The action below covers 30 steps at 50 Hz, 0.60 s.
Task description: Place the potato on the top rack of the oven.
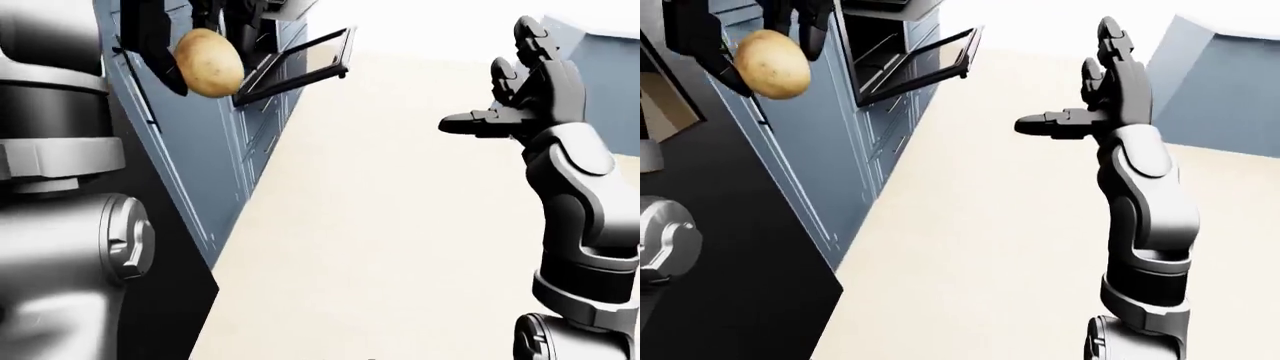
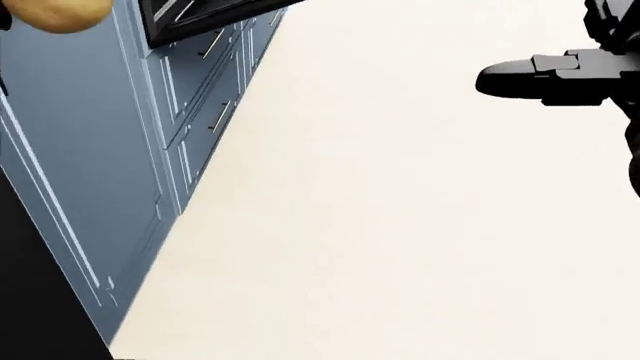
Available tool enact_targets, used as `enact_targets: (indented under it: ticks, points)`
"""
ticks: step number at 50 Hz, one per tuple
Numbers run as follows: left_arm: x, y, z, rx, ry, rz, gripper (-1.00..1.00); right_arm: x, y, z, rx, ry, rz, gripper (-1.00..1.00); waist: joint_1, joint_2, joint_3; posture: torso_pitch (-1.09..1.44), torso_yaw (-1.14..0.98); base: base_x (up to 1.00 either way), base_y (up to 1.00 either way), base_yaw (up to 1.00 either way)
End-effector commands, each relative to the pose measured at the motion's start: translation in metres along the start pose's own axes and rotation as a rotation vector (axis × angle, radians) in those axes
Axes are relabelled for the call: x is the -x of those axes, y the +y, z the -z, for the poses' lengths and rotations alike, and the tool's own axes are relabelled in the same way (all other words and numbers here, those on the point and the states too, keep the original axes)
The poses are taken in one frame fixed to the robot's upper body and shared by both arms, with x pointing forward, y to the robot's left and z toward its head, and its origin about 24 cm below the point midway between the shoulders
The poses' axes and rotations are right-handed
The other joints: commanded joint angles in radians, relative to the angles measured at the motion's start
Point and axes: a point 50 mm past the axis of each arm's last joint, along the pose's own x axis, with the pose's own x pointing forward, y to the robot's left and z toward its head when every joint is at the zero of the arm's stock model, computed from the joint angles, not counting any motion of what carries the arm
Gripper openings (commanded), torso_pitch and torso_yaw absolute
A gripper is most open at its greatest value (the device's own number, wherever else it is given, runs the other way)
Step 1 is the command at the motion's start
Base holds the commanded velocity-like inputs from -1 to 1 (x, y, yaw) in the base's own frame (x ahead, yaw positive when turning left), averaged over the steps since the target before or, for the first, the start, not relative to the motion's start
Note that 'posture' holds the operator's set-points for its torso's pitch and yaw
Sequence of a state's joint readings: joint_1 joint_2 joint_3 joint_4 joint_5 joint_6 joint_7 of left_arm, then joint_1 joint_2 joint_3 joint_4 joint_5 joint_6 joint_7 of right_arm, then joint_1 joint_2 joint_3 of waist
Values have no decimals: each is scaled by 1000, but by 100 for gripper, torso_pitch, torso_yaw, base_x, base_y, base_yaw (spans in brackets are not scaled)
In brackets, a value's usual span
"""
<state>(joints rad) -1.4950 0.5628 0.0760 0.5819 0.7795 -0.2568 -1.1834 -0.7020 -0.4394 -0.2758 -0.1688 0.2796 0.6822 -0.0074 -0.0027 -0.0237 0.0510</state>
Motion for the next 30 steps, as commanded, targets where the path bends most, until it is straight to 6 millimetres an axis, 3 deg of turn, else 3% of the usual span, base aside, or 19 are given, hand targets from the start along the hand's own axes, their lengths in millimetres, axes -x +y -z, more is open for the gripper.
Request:
enact_targets:
  ticks: [1,2,3,5,6,8,9,10,11,13,14,15,16,17,18,20,23,30]
  points:
    - [13,20,-11,-39,-20,-91,-95,-1,-4,-19,8,-94,28,100,-4,7,-33,0,0,-29,0,-100]
    - [14,22,-11,-39,-21,-93,-96,-2,-6,-18,38,-84,55,100,29,0,-18,0,0,0,0,0]
    - [14,23,-11,-40,-21,-94,-95,-1,-4,-20,-6,-86,29,100,24,-12,-1,0,0,0,0,0]
    - [14,24,-11,-41,-20,-96,-96,-1,-3,-17,1,-51,11,100,35,-43,6,0,0,0,0,0]
    - [14,25,-12,-40,-21,-97,-96,-2,-4,-16,-19,-49,25,100,39,-49,-8,0,0,-16,-100,0]
    - [14,25,-12,-41,-20,-96,-95,-3,-5,-16,2,-53,43,100,14,14,-19,0,0,-2,-100,0]
    - [14,26,-12,-40,-21,-98,-96,-3,-5,-17,-4,-58,44,100,13,21,11,0,0,0,0,0]
    - [14,25,-12,-40,-21,-98,-95,-2,-3,-17,11,-58,21,100,18,-15,9,0,0,0,-2,0]
    - [14,26,-12,-40,-21,-98,-95,-2,-4,-16,7,-57,34,100,28,-34,-10,0,0,0,-100,0]
    - [15,27,-12,-40,-20,-100,-96,-2,-4,-16,7,-58,39,100,26,16,22,0,0,0,-50,0]
    - [15,27,-12,-40,-19,-100,-95,-2,-4,-15,19,-52,29,100,32,-26,33,0,0,0,0,0]
    - [15,26,-12,-41,-19,-99,-96,-2,-4,-17,6,-58,32,100,35,-57,7,0,0,0,-41,0]
    - [14,26,-12,-40,-19,-99,-95,-2,-4,-17,6,-61,35,100,28,-64,-6,0,0,0,-53,0]
    - [14,26,-11,-40,-18,-99,-95,-2,-5,-16,7,-59,38,100,28,-92,12,0,0,0,0,0]
    - [14,26,-12,-40,-19,-101,-95,-2,-5,-16,6,-60,41,100,26,-73,25,0,0,0,0,0]
    - [14,27,-13,-40,-20,-101,-95,-2,-5,-17,6,-64,44,100,34,-77,-5,0,0,0,0,0]
    - [13,28,-13,-42,-21,-100,-96,-2,-4,-17,7,-64,41,100,31,-74,-11,0,0,0,0,0]
    - [11,27,-14,-42,-23,-95,-95,-1,-5,-21,0,-83,38,100,19,-48,5,0,0,0,0,0]
